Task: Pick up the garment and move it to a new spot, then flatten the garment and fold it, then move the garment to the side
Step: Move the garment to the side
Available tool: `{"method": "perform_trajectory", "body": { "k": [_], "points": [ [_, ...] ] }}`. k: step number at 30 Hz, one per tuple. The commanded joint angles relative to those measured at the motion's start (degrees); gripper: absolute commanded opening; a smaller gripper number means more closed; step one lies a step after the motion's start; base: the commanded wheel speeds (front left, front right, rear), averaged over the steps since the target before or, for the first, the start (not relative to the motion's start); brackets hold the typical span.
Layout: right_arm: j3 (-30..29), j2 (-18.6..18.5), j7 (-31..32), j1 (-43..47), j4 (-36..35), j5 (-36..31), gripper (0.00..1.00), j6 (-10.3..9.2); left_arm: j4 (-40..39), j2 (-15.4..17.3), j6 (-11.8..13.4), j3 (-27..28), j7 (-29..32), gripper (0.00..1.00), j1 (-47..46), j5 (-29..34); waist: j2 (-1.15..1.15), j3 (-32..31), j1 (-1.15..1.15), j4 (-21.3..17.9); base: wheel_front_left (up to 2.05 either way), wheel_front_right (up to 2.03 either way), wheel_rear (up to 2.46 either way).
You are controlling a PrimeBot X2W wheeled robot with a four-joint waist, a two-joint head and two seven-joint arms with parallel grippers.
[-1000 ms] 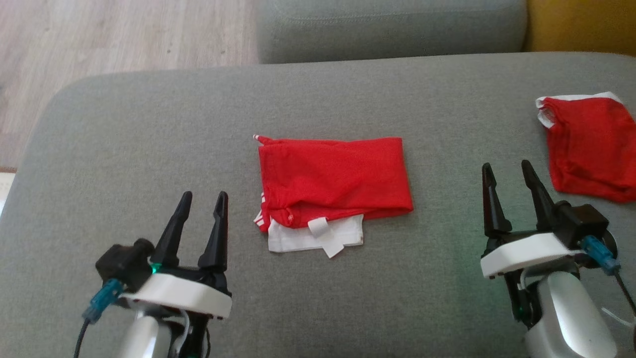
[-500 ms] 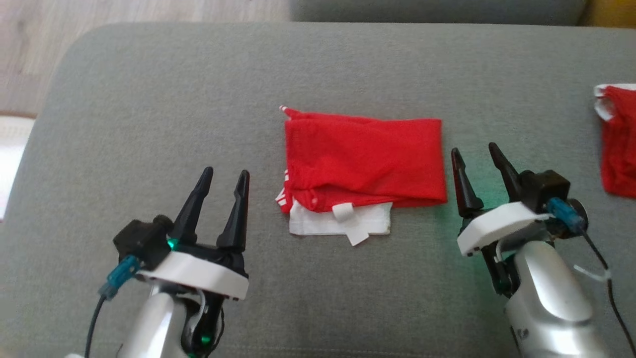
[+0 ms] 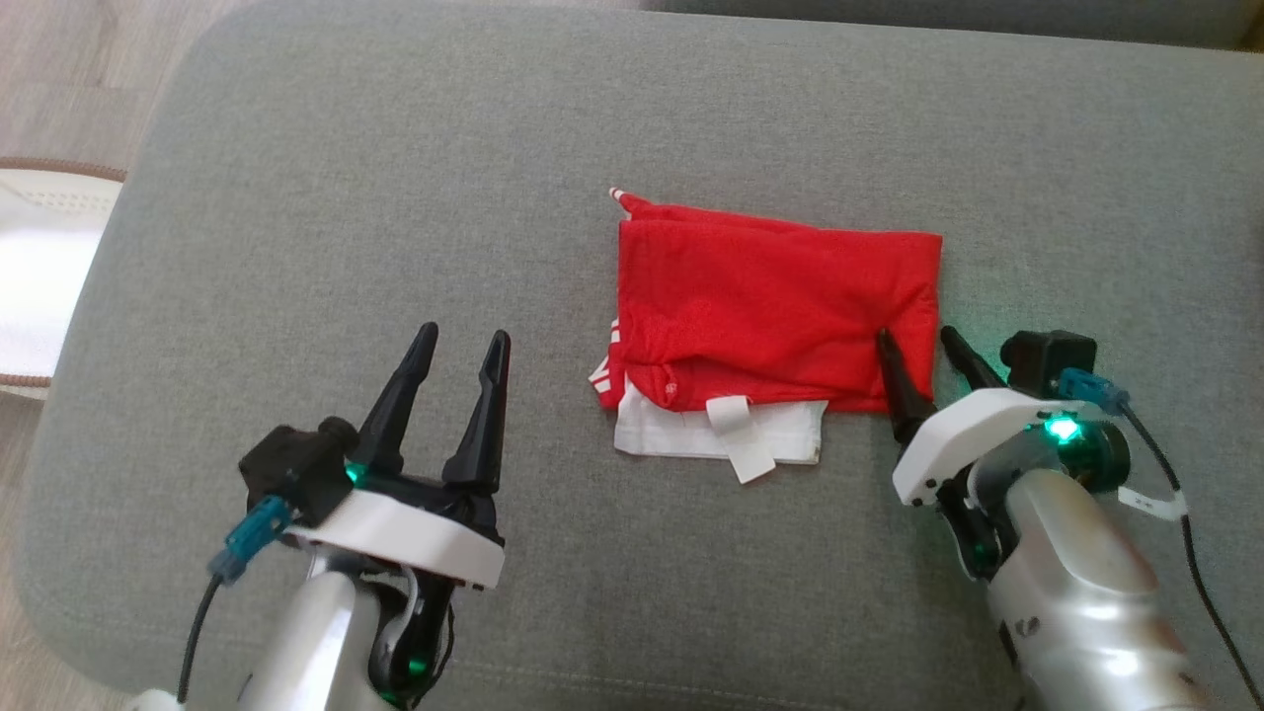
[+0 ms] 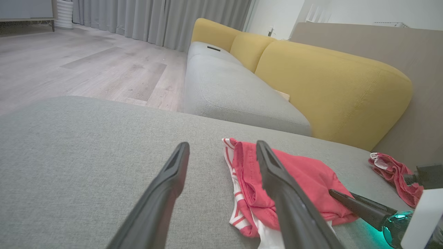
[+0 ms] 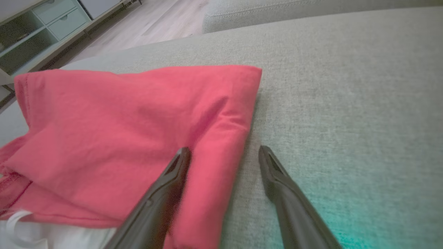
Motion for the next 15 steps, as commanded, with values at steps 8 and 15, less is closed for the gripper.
{"method": "perform_trajectory", "body": {
  "k": [8, 15],
  "points": [
    [7.7, 0.6, -0.7, -5.3, 5.0, 0.2, 0.00, -0.05, -1.4, 0.2, -0.3, 1.4, -0.3, 1.00, -2.3, 0.4, 0.00, -0.7, 0.00, -1.0, 0.00, 0.00, 0.00],
    [9.2, -1.1, -5.0, -8.4, 6.7, -6.7, 0.00, -0.05, -1.5, 0.2, -0.3, 1.9, -0.3, 1.00, -2.1, 1.8, 0.00, -2.4, 0.00, -4.3, 0.00, 0.00, 0.00]
  ]
}}
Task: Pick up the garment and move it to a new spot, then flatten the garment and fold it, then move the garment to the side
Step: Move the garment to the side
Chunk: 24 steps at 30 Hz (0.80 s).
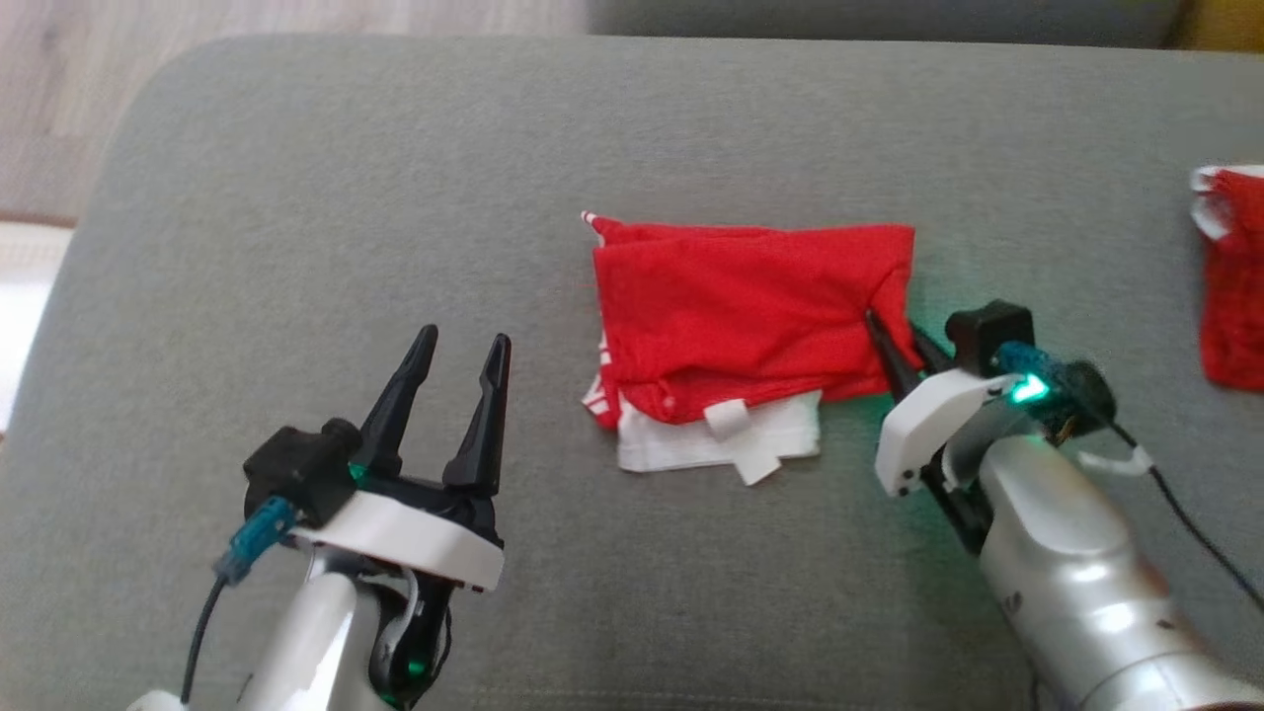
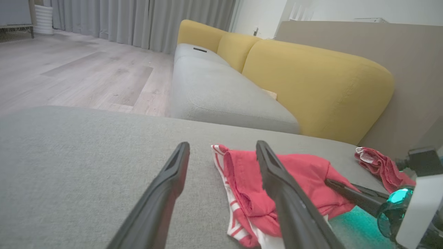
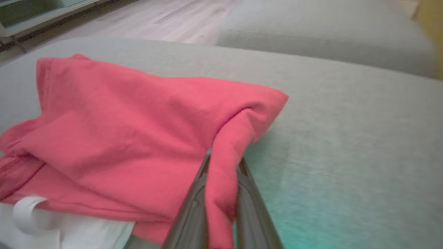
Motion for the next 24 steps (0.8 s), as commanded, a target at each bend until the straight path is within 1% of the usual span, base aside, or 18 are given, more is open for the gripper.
{"method": "perform_trajectory", "body": {
  "k": [1, 5, 8, 12, 15, 19, 24],
  "points": [
    [1.0, -0.5, -0.9, -2.3, -1.2, -0.7, 0.00, -0.05, -1.9, 0.2, -0.3, 2.0, -0.3, 1.00, -2.0, 0.3, 0.00, -0.9, 0.00, -1.6, 0.00, 0.00, 0.00],
    [2.6, -2.7, -2.0, -3.6, -1.8, -4.4, 0.00, -0.05, -2.4, 0.2, -0.3, 1.9, -0.3, 1.00, -1.9, 0.4, 0.00, -1.7, 0.00, -4.9, 0.00, 0.00, 0.00],
    [4.6, -5.1, -2.3, -4.8, -2.9, -6.2, 0.00, -0.05, -3.0, 0.2, -0.3, 1.5, -0.3, 1.00, -1.8, 0.4, 0.00, -1.9, 0.00, -7.7, 0.00, 0.00, 0.00],
    [6.4, -9.5, -2.1, -7.1, -4.4, -6.7, 0.00, -0.05, -3.3, 0.2, -0.3, 1.2, -0.3, 1.00, -1.9, 0.6, 0.00, -1.3, 0.00, -11.3, 0.00, 0.00, 0.00],
    [7.8, -13.8, -1.4, -9.2, -5.5, -6.5, 0.00, -0.05, -3.5, 0.2, -0.3, 0.6, -0.3, 1.00, -2.6, 1.0, 0.00, 0.0, 0.00, -13.2, 0.00, 0.00, 0.00],
    [8.0, -19.6, -0.4, -12.5, -6.3, -5.3, 0.00, -0.05, -3.7, 0.2, -0.3, 0.2, -0.3, 1.00, -4.1, 1.3, 0.00, 2.5, 0.00, -14.5, 0.00, 0.00, 0.00],
    [5.7, -25.6, 0.7, -16.4, -5.1, -4.9, 0.00, -0.05, -3.6, 0.3, -0.3, -0.6, -0.3, 1.00, -6.1, 2.0, 0.00, 6.3, 0.00, -14.6, 0.00, 0.00, 0.00]
  ]
}}
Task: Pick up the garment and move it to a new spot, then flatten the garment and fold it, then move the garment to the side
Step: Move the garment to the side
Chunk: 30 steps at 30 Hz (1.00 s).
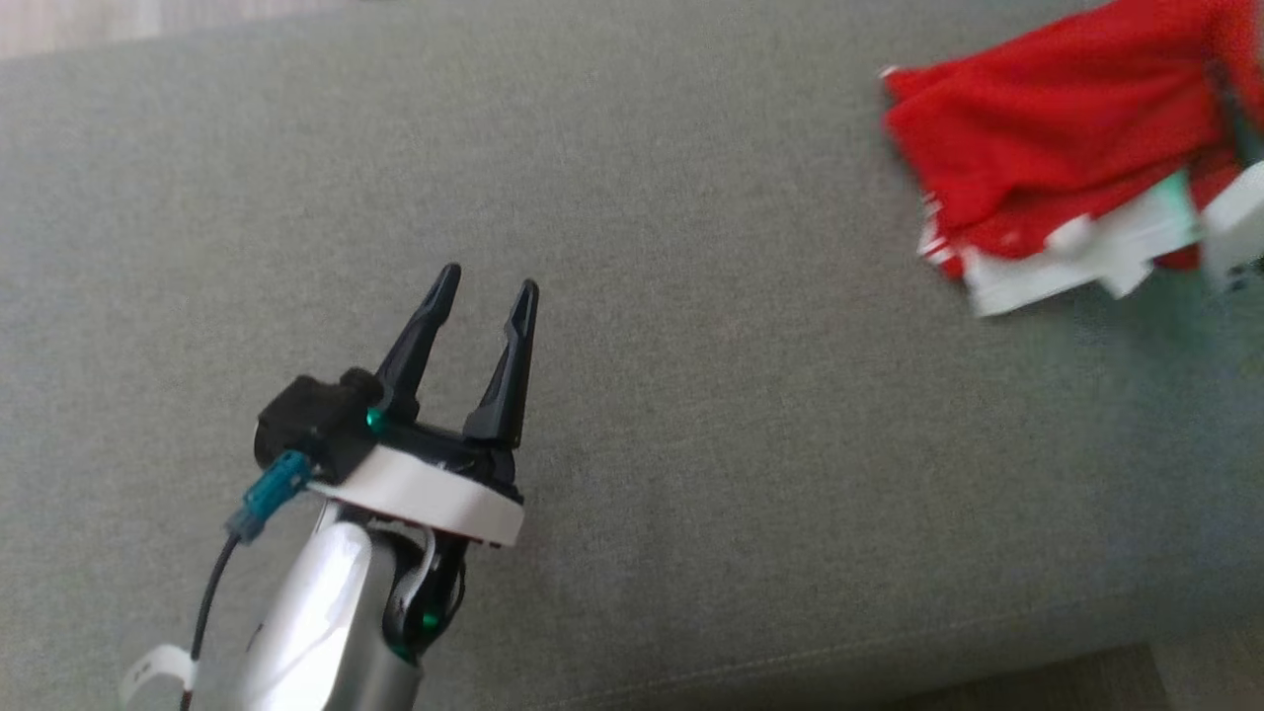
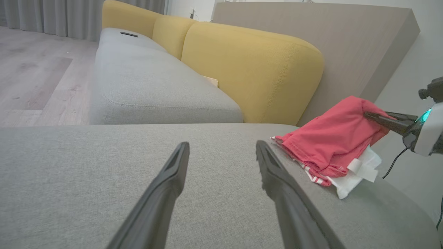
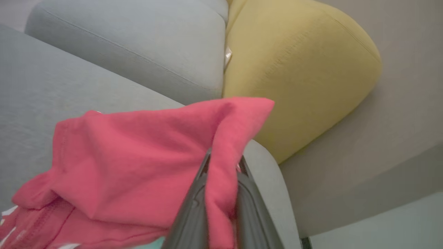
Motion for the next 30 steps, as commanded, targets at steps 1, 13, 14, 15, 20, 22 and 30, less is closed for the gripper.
{"method": "perform_trajectory", "body": {
  "k": [1, 13, 14, 15, 20, 22, 30],
  "points": [
    [-0.9, -2.8, 0.3, -2.6, -0.3, 0.0, 0.00, -0.05, -2.0, 0.5, -0.3, 1.2, -0.3, 1.00, -2.6, 0.5, 0.00, 2.8, 0.00, -0.2, 0.00, 0.00, 0.00],
    [-11.6, -7.1, 1.3, -5.7, 7.9, -3.3, 0.00, -0.05, -3.3, 1.6, -0.3, 2.1, -0.3, 1.00, -6.6, 0.9, 0.00, 10.0, 0.00, 2.0, 0.00, 0.00, 0.00],
    [-12.3, -6.8, 1.4, -5.7, 8.4, -3.6, 0.00, -0.05, -3.2, 1.7, -0.3, 2.0, -0.3, 1.00, -6.7, 0.9, 0.00, 10.2, 0.00, 2.0, 0.00, 0.00, 0.00],
    [-13.1, -6.6, 1.7, -5.7, 9.0, -4.0, 0.06, -0.05, -3.2, 1.7, -0.3, 1.9, -0.3, 1.00, -6.8, 0.9, 0.00, 10.2, 0.00, 2.0, 0.00, 0.00, 0.00],
    [-16.8, -5.4, 1.4, -5.9, 10.0, -5.3, 1.00, -0.05, -2.7, 1.7, -0.3, 1.7, -0.3, 1.00, -6.9, 0.8, 0.00, 9.5, 0.00, 2.0, 0.00, 0.00, 0.00],
    [-17.6, -4.4, 1.1, -5.6, 10.0, -6.5, 1.00, -0.05, -2.4, 1.7, -0.3, 1.8, -0.3, 1.00, -6.7, 0.7, 0.00, 8.5, 0.00, 2.0, 0.00, 0.00, 0.00],
    [-20.3, 0.6, -1.1, -3.9, 8.7, -7.6, 1.00, -0.05, -2.0, 1.0, -0.3, 2.6, -0.3, 1.00, -4.2, -0.2, 0.00, 1.7, 0.00, 2.3, 0.00, 0.00, 0.00]
  ]
}}
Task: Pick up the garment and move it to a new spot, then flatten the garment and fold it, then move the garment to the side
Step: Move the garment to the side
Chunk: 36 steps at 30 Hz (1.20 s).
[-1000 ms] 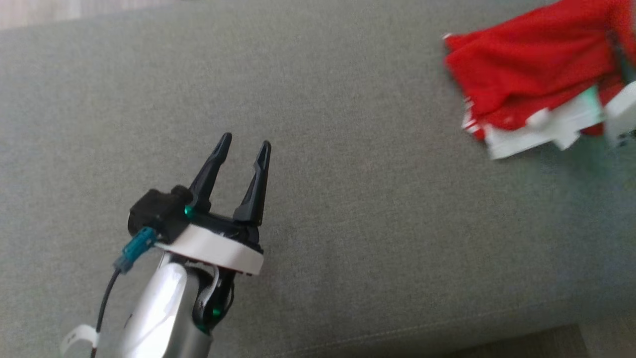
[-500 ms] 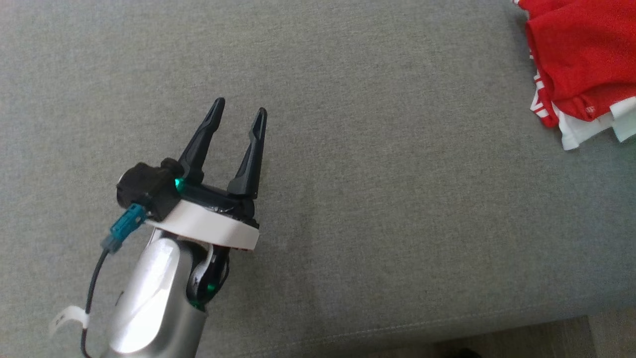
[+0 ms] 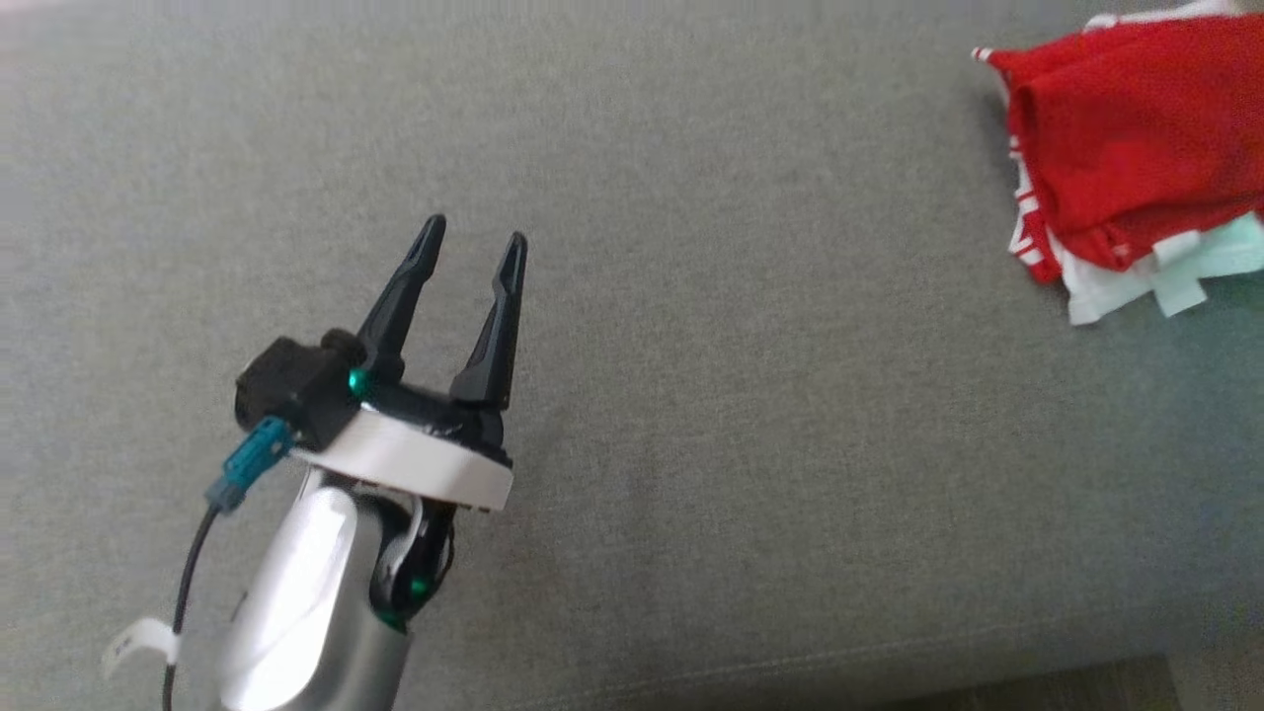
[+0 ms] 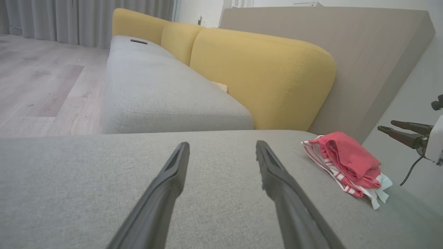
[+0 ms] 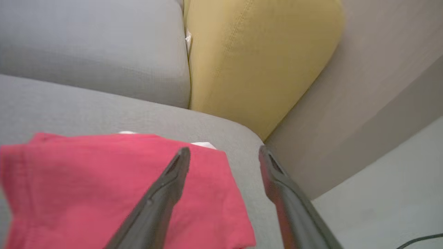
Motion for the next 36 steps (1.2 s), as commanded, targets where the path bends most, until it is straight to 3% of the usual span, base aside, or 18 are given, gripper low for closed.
{"method": "perform_trajectory", "body": {
  "k": [1, 8, 13, 19, 27, 36],
  "points": [
    [0.4, 0.7, -1.0, 1.1, -2.1, 0.7, 1.00, -0.05, -1.9, 0.3, -0.3, 2.4, -0.3, 1.00, 0.6, -0.5, 0.00, -3.0, 0.00, 0.4, 0.00, 0.00, 0.00],
    [2.1, 8.3, -3.6, 6.7, -9.1, 9.3, 1.00, -0.05, -2.4, -0.2, -0.3, 5.2, -0.3, 1.00, 4.7, -1.1, 0.00, -9.9, 0.00, 1.9, 0.00, 0.00, 0.00],
    [3.4, 12.6, -3.9, 14.6, -21.1, 18.0, 1.00, -0.05, -2.9, -0.3, -0.3, 6.5, -0.3, 1.00, 7.4, -0.9, 0.00, -13.4, 0.00, 3.5, 0.00, 0.00, 0.00],
    [3.1, 17.2, -3.9, 26.7, -35.7, 23.3, 1.00, -0.05, -4.5, -0.4, -0.3, 8.4, -0.3, 1.00, 10.5, -1.4, 0.00, -16.3, 0.00, 4.9, 0.00, 0.00, 0.00],
    [2.2, 23.0, -3.9, 39.3, -48.0, 23.9, 1.00, -0.05, -5.8, -0.4, 0.0, 9.7, -0.3, 1.00, 14.2, -3.9, 0.00, -17.6, 0.00, 5.9, 0.00, 0.00, 0.00],
    [3.5, 24.3, -3.9, 47.6, -53.2, 19.4, 1.00, -0.05, -5.4, -0.4, 0.6, 9.1, -0.3, 1.00, 16.1, -2.7, 0.00, -18.0, 0.00, 6.3, 0.00, 0.00, 0.00]
  ]
}}
